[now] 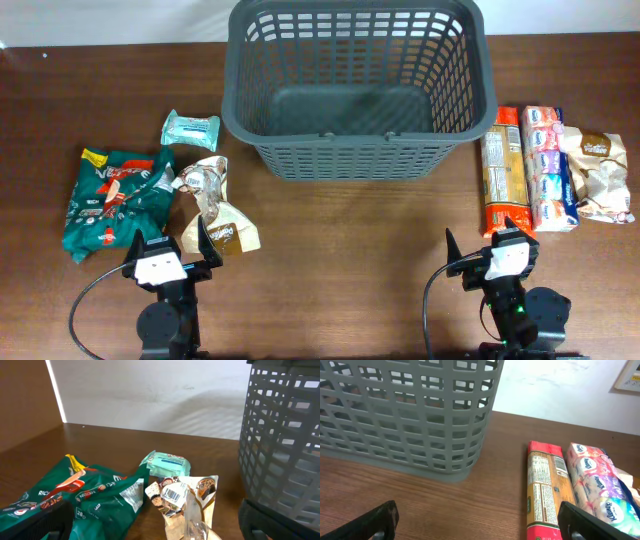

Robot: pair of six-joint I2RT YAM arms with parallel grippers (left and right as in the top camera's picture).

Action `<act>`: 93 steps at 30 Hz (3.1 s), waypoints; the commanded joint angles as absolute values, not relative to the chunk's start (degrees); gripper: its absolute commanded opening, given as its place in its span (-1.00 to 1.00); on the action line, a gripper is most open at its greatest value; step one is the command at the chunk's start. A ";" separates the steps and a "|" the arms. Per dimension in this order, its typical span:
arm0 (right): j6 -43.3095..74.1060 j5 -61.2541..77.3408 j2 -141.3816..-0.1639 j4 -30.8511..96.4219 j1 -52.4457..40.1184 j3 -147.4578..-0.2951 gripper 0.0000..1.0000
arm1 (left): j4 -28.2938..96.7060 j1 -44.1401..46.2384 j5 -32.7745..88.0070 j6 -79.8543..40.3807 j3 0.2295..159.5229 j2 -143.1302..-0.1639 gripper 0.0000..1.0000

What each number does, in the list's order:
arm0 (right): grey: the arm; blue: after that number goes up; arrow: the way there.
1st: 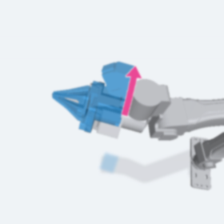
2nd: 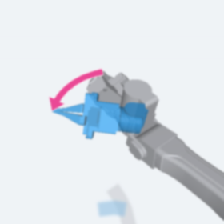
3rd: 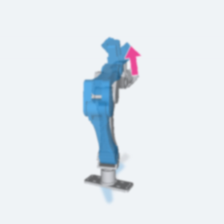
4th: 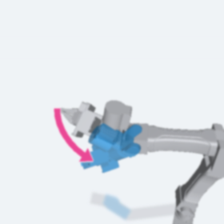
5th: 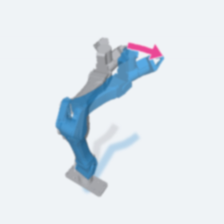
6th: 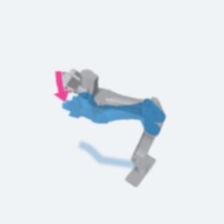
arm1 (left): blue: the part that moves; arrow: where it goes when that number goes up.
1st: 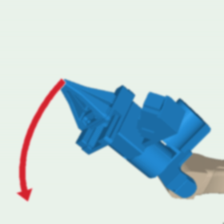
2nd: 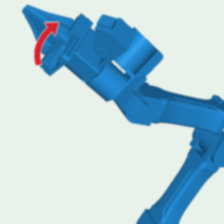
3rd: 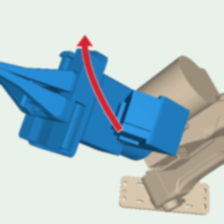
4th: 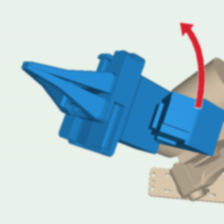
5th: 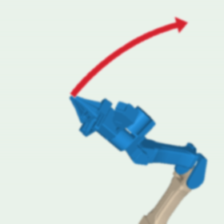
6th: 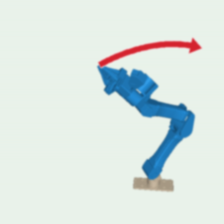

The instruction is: Pack container

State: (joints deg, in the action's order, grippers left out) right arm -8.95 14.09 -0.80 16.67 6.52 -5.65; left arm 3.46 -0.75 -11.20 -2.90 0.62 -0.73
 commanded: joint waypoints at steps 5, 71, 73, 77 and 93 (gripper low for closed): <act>-8.47 14.41 -0.19 16.84 5.96 -5.26 0.98 | 3.70 -0.58 -11.42 -3.42 0.54 -0.45 0.98; -4.62 10.57 -2.22 33.82 5.96 -25.06 0.98 | 51.22 -0.56 -6.48 1.45 59.57 -37.15 0.99; -4.67 6.24 -4.84 38.11 5.96 -29.78 0.98 | 55.44 -0.82 -6.33 3.44 67.64 -44.60 0.98; -8.12 2.31 -16.53 49.45 5.98 -42.61 0.97 | 65.95 -5.08 -2.24 4.97 88.62 -61.19 0.99; -8.08 11.51 -39.18 59.13 5.96 -56.64 0.98 | 82.32 -17.54 6.79 6.37 110.50 -80.68 0.98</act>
State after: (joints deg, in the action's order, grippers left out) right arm -7.75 6.04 -37.87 59.99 6.48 -55.68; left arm 82.00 -17.23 6.15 4.97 109.40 -80.25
